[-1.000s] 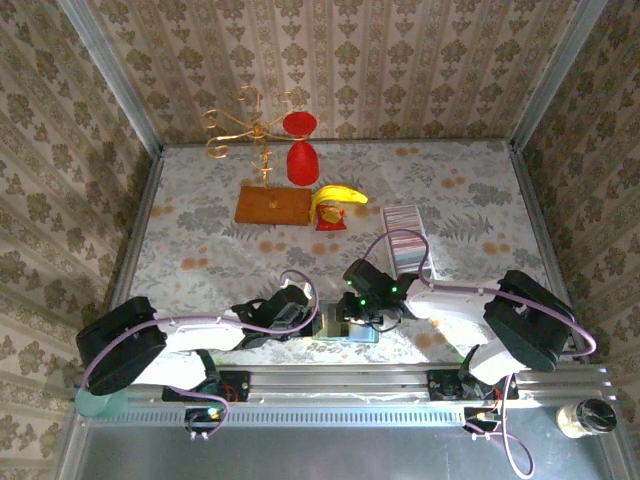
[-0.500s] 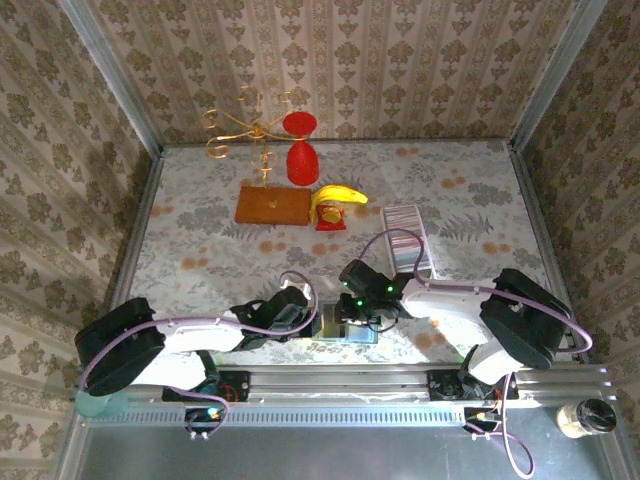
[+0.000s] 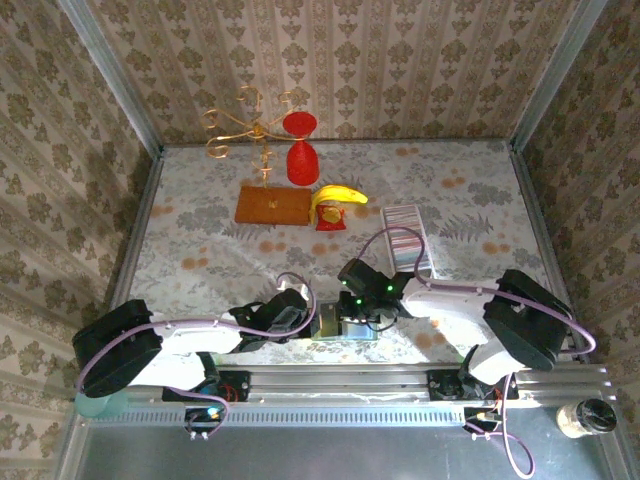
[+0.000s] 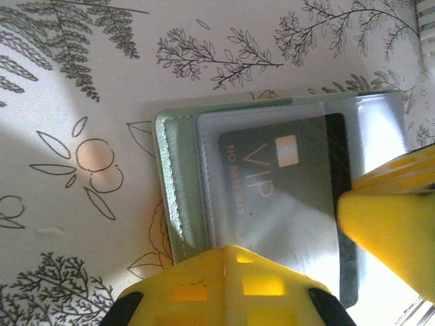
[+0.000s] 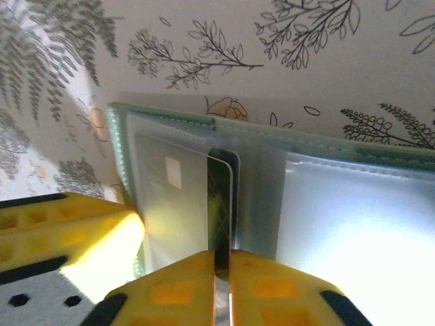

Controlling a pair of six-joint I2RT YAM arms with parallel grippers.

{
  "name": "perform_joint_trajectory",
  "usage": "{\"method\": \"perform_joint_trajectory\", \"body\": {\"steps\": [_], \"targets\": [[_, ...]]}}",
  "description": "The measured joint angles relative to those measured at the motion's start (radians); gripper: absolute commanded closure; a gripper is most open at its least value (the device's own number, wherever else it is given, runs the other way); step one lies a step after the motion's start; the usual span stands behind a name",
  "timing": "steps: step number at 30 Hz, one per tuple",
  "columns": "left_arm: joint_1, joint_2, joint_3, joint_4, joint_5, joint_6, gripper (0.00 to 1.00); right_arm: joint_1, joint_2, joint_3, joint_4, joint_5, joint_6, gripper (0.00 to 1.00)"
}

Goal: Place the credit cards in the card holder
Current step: Insert the credit card into the card slot, then flip over the card slot in the card holder.

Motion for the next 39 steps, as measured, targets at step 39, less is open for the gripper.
{"method": "perform_joint_trajectory", "body": {"steps": [39], "targets": [[-0.024,-0.03,-0.02,-0.023,-0.044,-0.034,1.0,0.091,-0.264,-0.069,-0.082,0.158,0.148,0.62]]}}
